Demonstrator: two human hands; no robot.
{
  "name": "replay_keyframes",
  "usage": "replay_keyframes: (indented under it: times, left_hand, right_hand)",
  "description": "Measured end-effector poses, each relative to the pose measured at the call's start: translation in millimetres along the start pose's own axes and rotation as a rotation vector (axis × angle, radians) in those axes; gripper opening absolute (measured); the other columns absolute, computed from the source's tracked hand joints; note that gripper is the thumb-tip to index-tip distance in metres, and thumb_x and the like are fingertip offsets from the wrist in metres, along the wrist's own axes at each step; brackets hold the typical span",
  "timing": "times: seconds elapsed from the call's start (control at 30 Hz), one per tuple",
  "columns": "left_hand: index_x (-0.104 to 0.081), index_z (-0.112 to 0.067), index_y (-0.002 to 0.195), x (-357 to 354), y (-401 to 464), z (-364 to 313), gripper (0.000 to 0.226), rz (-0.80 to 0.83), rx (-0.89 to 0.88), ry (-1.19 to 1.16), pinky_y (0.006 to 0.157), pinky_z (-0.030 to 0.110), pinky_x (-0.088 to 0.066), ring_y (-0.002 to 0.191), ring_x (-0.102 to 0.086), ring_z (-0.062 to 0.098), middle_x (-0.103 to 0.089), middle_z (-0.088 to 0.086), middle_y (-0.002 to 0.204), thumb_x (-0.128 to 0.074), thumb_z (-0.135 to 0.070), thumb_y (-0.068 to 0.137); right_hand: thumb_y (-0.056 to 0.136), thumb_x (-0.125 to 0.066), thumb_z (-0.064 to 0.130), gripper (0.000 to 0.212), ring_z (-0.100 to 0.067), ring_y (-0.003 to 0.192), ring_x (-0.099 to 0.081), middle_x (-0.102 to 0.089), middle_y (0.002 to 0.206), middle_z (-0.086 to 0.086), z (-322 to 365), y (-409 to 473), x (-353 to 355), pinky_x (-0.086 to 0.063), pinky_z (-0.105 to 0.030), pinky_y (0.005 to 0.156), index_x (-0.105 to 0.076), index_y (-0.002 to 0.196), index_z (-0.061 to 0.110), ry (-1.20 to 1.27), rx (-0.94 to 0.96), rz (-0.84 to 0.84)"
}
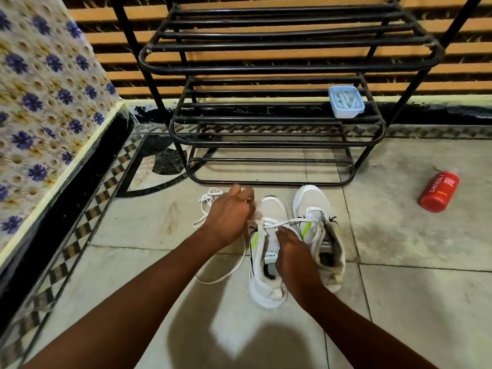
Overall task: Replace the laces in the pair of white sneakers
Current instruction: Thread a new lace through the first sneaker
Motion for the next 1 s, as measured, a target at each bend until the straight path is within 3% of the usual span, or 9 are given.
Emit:
replay_keyframes:
  times: [0.07,0.13,0.23,0.3,0.47,0.63,0.73,0.87,1.0]
  left_hand:
    - [-0.072,-0.023,0.097,6.9,-3.0,8.3,0.027,-0.252,0.131,-0.320,0.082,0.037,-0.040,0.112,-0.056,0.020,-0.067,-0.010,0.117,-0.045,-0.026,0.094]
    - [-0.061,-0.020,0.090,10.6,-8.0,13.8,0.023,-0.422,0.348,-0.951,0.086,0.039,-0.051,0.096,-0.070,0.019,-0.075,-0.005,0.097,-0.042,-0.018,0.102]
    - [-0.045,-0.014,0.084,9.8,-12.6,3.5,0.029,-0.470,0.713,-1.824,0.055,0.029,-0.044,0.049,-0.050,0.014,-0.056,-0.001,0.064,-0.040,-0.015,0.112]
    - [-0.048,-0.012,0.084,11.8,-14.9,3.9,0.029,-0.468,0.691,-1.723,0.051,0.025,-0.034,0.048,-0.038,0.011,-0.047,-0.004,0.060,-0.043,-0.016,0.111]
    - [-0.070,-0.022,0.101,-7.3,-10.9,6.7,0.015,-0.188,0.066,-0.540,0.070,0.039,-0.053,0.090,-0.059,0.018,-0.065,-0.009,0.091,-0.057,-0.023,0.094]
    - [-0.074,-0.022,0.093,-6.0,2.1,-10.8,0.012,0.066,-0.116,-0.041,0.068,0.034,-0.038,0.100,-0.052,0.025,-0.063,-0.002,0.096,-0.062,-0.020,0.091]
    - [-0.072,-0.021,0.090,-0.5,4.2,-6.3,0.014,-0.031,0.019,-0.189,0.068,0.033,-0.027,0.099,-0.052,0.027,-0.061,-0.002,0.095,-0.062,-0.012,0.085]
    - [-0.056,-0.020,0.090,11.8,-2.7,5.5,0.023,-0.191,0.240,-0.744,0.080,0.038,-0.038,0.101,-0.055,0.017,-0.067,-0.007,0.102,-0.042,-0.038,0.092]
    - [-0.043,-0.005,0.090,7.0,-12.6,-1.1,0.020,-0.210,0.319,-1.368,0.071,0.035,-0.058,0.073,-0.066,0.027,-0.064,0.015,0.078,-0.043,-0.009,0.110]
  right_hand:
    - [0.059,-0.065,-0.015,0.062,-0.036,0.119,-0.065,-0.066,0.126,-0.024,-0.4,0.8,-0.9,-0.041,-0.041,0.106,-0.067,0.120,-0.006,-0.015,0.013,0.005]
    - [0.057,-0.068,-0.013,0.063,-0.036,0.116,-0.066,-0.067,0.125,-0.023,0.2,0.9,0.0,-0.048,-0.043,0.103,-0.068,0.120,-0.005,-0.029,0.025,0.011]
    - [0.059,-0.064,-0.009,0.065,-0.036,0.116,-0.065,-0.067,0.124,-0.021,1.8,0.6,3.8,-0.052,-0.040,0.102,-0.066,0.125,-0.003,-0.026,0.022,0.024]
    - [0.059,-0.064,-0.009,0.063,-0.036,0.110,-0.066,-0.069,0.117,-0.019,4.8,0.8,6.2,-0.053,-0.038,0.099,-0.067,0.121,-0.001,-0.022,0.032,0.012]
    - [0.059,-0.062,-0.008,0.057,-0.036,0.102,-0.069,-0.070,0.108,-0.019,9.0,0.7,11.2,-0.057,-0.038,0.092,-0.068,0.115,0.001,-0.026,0.060,0.009]
    - [0.062,-0.060,-0.006,0.055,-0.036,0.102,-0.068,-0.071,0.108,-0.018,10.9,0.7,12.7,-0.057,-0.039,0.093,-0.068,0.115,0.001,-0.035,0.045,0.021]
    - [0.060,-0.060,-0.009,0.053,-0.038,0.093,-0.070,-0.071,0.099,-0.018,11.5,0.2,14.8,-0.059,-0.039,0.082,-0.069,0.111,0.002,-0.018,0.014,0.025]
    - [0.061,-0.057,-0.010,0.053,-0.038,0.083,-0.069,-0.071,0.094,-0.016,13.3,-0.7,20.4,-0.059,-0.039,0.070,-0.068,0.112,0.004,-0.004,0.000,-0.007]
    - [0.060,-0.062,-0.012,0.052,-0.036,0.088,-0.071,-0.072,0.099,-0.015,13.9,-2.3,21.2,-0.058,-0.035,0.074,-0.070,0.109,0.003,-0.013,0.024,-0.012]
Point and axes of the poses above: each hand's wrist, its own y-axis towards the middle knuckle, its own x-axis out of the back of the hand, z = x × y, the point moved 3 cm from there along y, towards the middle knuckle
